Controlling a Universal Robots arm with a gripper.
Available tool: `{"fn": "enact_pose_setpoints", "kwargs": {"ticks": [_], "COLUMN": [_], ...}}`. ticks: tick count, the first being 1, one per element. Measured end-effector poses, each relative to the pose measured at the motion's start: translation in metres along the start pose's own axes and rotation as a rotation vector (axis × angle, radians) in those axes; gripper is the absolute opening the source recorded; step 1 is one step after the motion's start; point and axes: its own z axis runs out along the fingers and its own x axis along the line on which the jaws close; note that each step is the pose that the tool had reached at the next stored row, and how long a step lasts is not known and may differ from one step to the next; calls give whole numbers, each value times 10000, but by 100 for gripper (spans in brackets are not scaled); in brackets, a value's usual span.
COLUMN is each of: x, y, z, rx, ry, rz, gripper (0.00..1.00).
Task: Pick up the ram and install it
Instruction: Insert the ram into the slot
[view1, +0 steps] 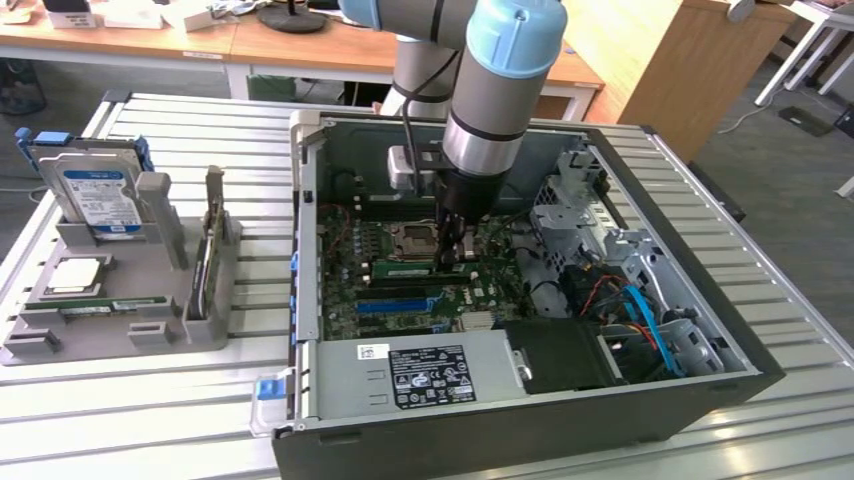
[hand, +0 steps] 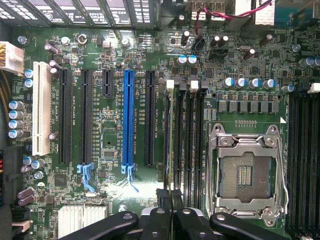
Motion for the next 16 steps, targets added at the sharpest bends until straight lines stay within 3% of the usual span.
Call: {"fn": "enact_pose_setpoints", "kwargs": {"ticks": [16], "x": [3], "y": [9], "z": [4], "rx": [1], "ry": [0], "rz": [-1], "gripper": [12]}}
